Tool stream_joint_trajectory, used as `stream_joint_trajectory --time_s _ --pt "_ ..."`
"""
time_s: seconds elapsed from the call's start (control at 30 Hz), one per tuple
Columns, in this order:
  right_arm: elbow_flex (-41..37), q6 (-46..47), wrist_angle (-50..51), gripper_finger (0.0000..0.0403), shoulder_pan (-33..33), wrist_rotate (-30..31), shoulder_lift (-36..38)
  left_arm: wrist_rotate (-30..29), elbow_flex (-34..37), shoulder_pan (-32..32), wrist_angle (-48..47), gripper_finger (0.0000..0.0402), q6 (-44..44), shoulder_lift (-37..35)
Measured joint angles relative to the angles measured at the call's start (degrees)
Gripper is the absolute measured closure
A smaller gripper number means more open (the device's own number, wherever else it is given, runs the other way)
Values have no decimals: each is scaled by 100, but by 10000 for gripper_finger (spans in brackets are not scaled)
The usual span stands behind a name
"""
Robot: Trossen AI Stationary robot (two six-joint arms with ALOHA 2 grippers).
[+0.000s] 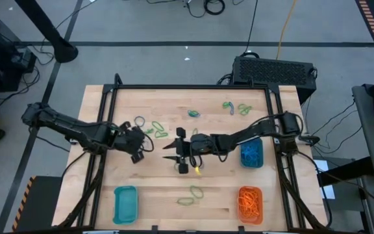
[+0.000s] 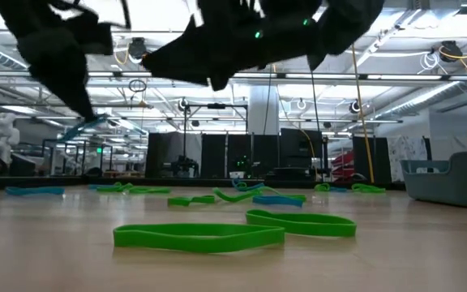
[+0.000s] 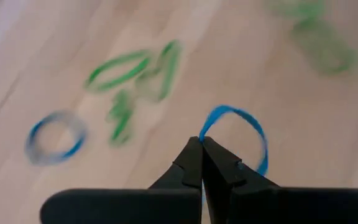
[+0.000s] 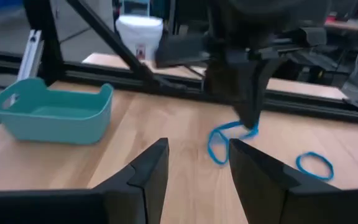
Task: Sort rubber bands into baskets
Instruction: Put the blue rubber band into the dark blue bin
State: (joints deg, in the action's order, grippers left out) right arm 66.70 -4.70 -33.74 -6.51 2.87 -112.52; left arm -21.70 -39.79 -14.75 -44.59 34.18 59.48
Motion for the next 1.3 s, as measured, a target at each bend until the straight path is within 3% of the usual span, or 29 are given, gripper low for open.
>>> stream_joint_trajectory --time_s 0.33,0.83,1.3 --pt "-2 308 -382 243 125 -27 -202 56 0 -382 2061 400 -972 9" --pt "-2 361 -509 243 130 -122 -202 59 0 -382 2497 400 -1115 690" --pt "-2 361 -289 243 132 -100 -204 212 0 -382 2815 400 -1369 693"
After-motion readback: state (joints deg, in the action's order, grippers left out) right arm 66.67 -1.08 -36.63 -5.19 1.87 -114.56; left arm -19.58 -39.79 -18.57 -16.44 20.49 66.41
